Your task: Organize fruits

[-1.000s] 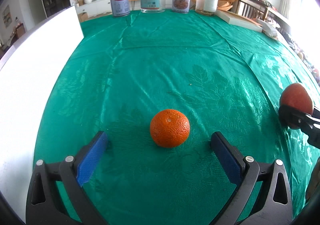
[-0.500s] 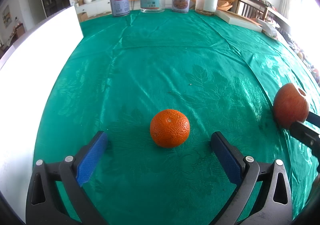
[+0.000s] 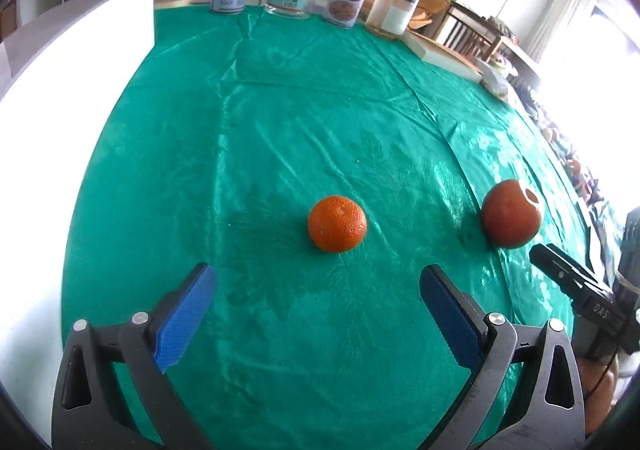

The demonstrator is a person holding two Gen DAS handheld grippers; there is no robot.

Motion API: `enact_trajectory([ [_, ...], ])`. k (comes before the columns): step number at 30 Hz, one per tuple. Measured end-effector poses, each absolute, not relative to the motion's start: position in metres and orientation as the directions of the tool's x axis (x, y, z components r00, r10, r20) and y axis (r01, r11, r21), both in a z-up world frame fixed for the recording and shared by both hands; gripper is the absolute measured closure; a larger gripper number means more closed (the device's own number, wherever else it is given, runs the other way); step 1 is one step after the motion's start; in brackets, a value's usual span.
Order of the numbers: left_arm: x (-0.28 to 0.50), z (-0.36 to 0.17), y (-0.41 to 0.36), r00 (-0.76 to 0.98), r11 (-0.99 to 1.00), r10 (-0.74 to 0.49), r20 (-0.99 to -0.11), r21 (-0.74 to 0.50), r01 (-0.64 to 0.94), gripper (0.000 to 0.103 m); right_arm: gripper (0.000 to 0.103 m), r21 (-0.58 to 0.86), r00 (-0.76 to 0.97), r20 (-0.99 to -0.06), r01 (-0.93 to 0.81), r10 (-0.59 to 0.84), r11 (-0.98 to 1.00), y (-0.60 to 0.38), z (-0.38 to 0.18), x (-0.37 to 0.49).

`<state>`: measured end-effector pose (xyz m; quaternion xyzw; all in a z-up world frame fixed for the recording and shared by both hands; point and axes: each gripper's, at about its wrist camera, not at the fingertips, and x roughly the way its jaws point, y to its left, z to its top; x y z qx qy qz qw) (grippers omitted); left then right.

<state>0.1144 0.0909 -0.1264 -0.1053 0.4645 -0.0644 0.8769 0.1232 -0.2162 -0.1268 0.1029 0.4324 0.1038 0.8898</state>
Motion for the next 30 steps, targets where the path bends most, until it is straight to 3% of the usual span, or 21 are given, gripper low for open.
enact_trajectory([
  [4,0.123,-0.120,0.065,0.585,0.994,-0.103,-0.805,-0.065,0.086,0.008,0.000,0.359,0.581,-0.736,-0.101,0.348,0.928,-0.227,-0.125,0.130],
  [6,0.129,-0.123,0.059,0.572,0.995,-0.074,-0.817,-0.026,0.091,0.032,0.000,0.348,0.551,-0.746,-0.156,0.374,0.924,-0.222,-0.119,0.136],
  [8,0.137,-0.129,0.056,0.543,0.995,-0.080,-0.836,-0.035,0.093,0.041,0.000,0.277,0.533,-0.768,-0.225,0.356,0.934,-0.210,-0.108,0.142],
  [10,0.138,-0.132,0.054,0.535,0.995,-0.081,-0.841,-0.037,0.093,0.057,0.000,0.220,0.496,-0.797,-0.292,0.344,0.931,-0.193,-0.102,0.152],
  [11,0.138,-0.134,0.053,0.534,0.995,-0.076,-0.842,-0.032,0.090,0.072,0.000,0.195,0.480,-0.811,-0.316,0.333,0.929,-0.185,-0.101,0.157],
  [16,0.131,-0.126,0.058,0.515,0.988,-0.153,-0.843,-0.124,0.090,0.074,0.001,0.045,0.415,-0.887,-0.363,0.205,0.931,-0.151,-0.114,0.182],
  [17,0.126,-0.122,0.060,0.518,0.986,-0.166,-0.839,-0.139,0.091,0.074,0.009,0.036,0.397,-0.899,-0.359,0.187,0.933,-0.148,-0.117,0.185],
  [18,0.120,-0.117,0.061,0.520,0.984,-0.180,-0.835,-0.156,0.091,0.074,0.033,0.032,0.382,-0.909,-0.341,0.170,0.939,-0.148,-0.119,0.187],
  [22,0.093,-0.093,0.070,0.524,0.963,-0.266,-0.809,-0.253,0.097,0.074,0.033,0.116,0.340,-0.916,-0.288,0.215,0.950,-0.160,-0.117,0.186],
  [30,0.031,-0.030,0.100,0.564,0.909,-0.390,-0.727,-0.401,0.113,0.074,0.033,0.461,0.275,-0.813,-0.234,0.513,0.856,-0.178,-0.084,0.151],
])
